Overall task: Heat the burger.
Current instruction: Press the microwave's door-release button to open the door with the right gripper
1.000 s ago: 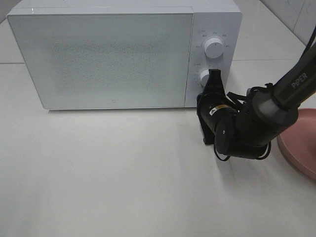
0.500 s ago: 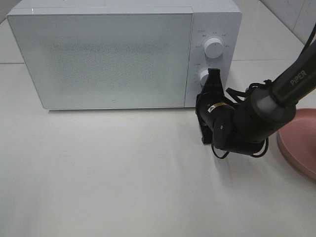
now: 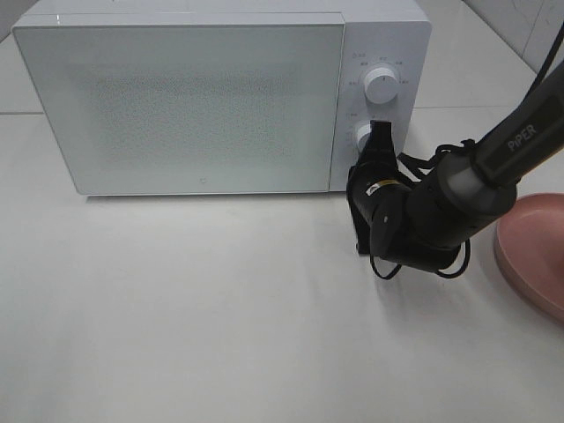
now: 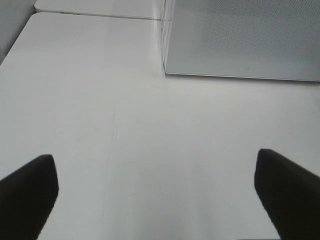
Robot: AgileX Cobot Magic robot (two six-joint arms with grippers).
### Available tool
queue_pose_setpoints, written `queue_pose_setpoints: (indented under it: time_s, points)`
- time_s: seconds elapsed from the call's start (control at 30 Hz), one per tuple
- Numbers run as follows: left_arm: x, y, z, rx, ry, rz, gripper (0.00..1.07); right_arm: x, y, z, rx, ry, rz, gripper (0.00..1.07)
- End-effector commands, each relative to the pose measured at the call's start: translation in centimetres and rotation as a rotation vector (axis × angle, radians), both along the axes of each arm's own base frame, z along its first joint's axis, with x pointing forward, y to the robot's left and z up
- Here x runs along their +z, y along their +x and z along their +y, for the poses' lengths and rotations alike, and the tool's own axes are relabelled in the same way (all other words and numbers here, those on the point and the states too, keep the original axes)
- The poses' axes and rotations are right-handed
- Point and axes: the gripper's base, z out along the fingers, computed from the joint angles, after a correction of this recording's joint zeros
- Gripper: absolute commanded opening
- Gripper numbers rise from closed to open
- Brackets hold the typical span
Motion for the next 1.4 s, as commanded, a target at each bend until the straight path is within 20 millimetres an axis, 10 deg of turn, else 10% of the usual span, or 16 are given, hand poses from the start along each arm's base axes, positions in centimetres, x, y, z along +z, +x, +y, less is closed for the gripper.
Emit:
queue_pose_setpoints:
  time_s: [0.03, 0.53, 1.4]
  points:
    - [0.0, -0.1, 0.0, 0.002, -0.011, -0.002, 1.0, 1.7, 2.3, 1.0, 0.055, -0.017, -0.152, 0.0]
    - [0.0, -0.1, 0.0, 0.001, -0.009, -0.003, 1.0, 1.7, 4.3, 2.1, 0.041, -0.023, -0.222, 0.0]
    - [0.0, -0.1, 0.0, 0.002, -0.011, -0.002, 1.0, 1.2, 1.9, 2.0, 0.103, -0.056, -0.163, 0.0]
